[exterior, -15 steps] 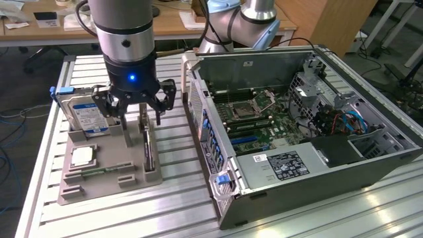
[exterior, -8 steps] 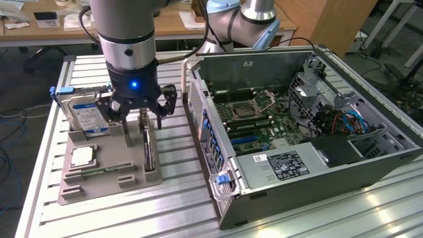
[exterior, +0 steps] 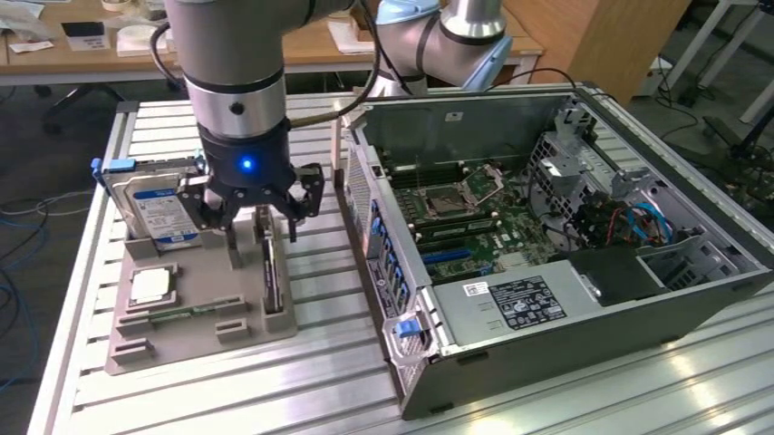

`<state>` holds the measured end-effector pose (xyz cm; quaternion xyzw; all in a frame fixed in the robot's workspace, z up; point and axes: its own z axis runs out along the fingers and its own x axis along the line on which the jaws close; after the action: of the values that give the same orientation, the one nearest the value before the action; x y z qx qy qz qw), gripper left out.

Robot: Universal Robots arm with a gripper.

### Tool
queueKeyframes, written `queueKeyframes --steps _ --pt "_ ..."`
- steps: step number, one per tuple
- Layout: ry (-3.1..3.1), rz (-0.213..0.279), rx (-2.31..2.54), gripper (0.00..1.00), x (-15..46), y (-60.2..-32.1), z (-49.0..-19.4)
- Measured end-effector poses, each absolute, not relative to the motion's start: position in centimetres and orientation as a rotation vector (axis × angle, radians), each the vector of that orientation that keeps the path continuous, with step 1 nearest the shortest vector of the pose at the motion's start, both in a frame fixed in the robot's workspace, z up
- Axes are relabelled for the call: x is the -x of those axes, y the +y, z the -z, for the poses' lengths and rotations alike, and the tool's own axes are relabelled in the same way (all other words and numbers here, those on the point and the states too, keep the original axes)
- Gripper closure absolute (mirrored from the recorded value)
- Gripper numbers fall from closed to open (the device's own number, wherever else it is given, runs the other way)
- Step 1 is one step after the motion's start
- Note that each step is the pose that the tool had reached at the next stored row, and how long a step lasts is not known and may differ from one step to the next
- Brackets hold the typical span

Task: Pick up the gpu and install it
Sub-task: 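Pick up the gpu and move the gpu toward the slot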

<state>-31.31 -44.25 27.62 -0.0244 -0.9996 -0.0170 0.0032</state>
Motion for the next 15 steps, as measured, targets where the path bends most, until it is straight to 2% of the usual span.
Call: queueKeyframes --steps 15 --pt "-3.134 0.053 0.091 0.28 31.2 -44.2 -25.7"
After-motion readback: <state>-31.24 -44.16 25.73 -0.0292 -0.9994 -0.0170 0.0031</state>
